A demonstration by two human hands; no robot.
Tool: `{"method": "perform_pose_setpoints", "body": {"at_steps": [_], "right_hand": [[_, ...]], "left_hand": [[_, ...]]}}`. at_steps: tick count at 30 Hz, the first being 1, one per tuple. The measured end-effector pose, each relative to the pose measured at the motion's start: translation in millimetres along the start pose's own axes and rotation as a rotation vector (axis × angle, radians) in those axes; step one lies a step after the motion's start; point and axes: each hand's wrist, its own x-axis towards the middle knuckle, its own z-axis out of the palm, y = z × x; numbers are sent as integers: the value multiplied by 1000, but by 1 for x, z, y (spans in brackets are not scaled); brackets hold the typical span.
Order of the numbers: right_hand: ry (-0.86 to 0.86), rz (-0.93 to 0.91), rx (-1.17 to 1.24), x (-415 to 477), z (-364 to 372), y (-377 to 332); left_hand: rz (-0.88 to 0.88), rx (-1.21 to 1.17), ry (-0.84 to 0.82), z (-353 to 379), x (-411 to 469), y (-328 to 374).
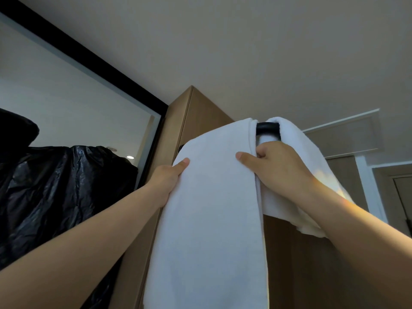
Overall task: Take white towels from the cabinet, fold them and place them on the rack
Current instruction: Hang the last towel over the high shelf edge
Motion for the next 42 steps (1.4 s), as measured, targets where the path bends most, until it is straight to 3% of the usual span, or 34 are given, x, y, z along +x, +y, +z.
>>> {"method": "perform_pose_setpoints", "body": {"at_steps": [7, 11, 16, 19, 21, 24, 28, 32, 36, 39, 42], "right_hand": [[252, -202, -195, 34, -2, -15], [304, -210, -382, 75, -8, -28], [195, -54, -581, 91, -3, -22], [179, -128, -525, 84, 2, -17], [78, -203, -596, 83, 3, -16], [-16, -197, -674, 84, 1, -18], [4, -181, -719, 82, 3, -21], [168, -236, -633, 61, 9, -20], [319, -253, -298, 19, 9, -20], [174, -76, -79, -9, 12, -14], [-12, 64, -84, -22, 18, -8]], "left_hand": [[108, 44, 75, 2, 27, 30], [166, 38, 100, 13, 49, 51], [160, 118, 80, 30, 69, 30], [153, 148, 71, 28, 72, 18], [158, 152, 78, 25, 70, 15], [156, 174, 64, 20, 63, 12], [84, 195, 46, 5, 42, -2], [56, 186, -39, -15, 10, -24], [2, 164, -108, -25, -14, -40], [-31, 154, -176, -27, -24, -47], [-17, 114, -170, -28, -25, -49]]}}
